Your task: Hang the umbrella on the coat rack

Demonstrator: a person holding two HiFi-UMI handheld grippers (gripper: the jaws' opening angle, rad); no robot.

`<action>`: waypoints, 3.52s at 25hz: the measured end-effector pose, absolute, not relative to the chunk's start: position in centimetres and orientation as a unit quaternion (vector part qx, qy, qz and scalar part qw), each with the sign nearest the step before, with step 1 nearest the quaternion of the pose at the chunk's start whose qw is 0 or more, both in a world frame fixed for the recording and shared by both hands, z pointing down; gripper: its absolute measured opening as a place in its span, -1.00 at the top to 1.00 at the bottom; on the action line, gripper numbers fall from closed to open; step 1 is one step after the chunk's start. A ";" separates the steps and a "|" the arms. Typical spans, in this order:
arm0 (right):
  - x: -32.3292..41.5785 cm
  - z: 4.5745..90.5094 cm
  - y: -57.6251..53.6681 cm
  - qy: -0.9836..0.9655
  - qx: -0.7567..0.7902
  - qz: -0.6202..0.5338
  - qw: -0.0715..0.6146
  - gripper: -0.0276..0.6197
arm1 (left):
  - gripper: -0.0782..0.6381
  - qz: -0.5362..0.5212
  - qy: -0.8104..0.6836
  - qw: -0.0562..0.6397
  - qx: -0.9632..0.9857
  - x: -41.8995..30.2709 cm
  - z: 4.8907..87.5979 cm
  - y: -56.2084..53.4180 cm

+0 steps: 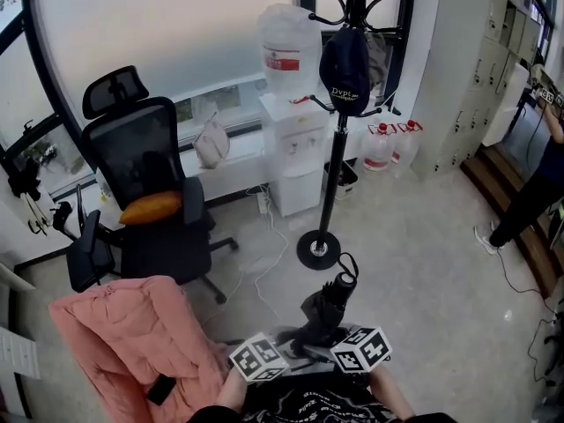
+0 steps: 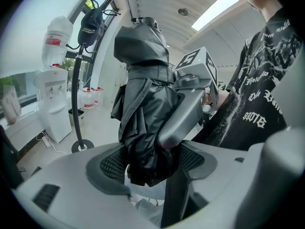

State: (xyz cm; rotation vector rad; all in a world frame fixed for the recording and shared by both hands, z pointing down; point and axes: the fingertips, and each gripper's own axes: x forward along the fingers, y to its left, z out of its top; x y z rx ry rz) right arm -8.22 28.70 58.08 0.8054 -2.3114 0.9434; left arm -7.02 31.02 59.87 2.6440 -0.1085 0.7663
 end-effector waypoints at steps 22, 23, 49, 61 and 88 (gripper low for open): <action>-2.8 59.5 21.0 -0.850 0.231 0.370 0.294 0.10 | -0.12 0.277 -0.052 0.245 0.928 -1.3 61.0 23.3; -2.6 59.4 20.4 -0.851 0.229 0.369 0.296 0.10 | -0.12 0.278 -0.055 0.245 0.927 -1.1 61.0 22.7; 6.7 58.7 8.3 -0.873 0.187 0.329 0.309 0.09 | -0.11 0.269 -0.113 0.239 0.926 8.5 60.4 10.3; 6.6 58.8 6.5 -0.865 0.194 0.337 0.316 0.09 | -0.11 0.261 -0.097 0.251 0.927 8.4 60.4 8.6; 3.5 57.8 -4.6 -0.853 0.271 0.332 0.297 0.09 | -0.11 0.275 -0.033 0.209 0.938 5.1 59.7 -2.2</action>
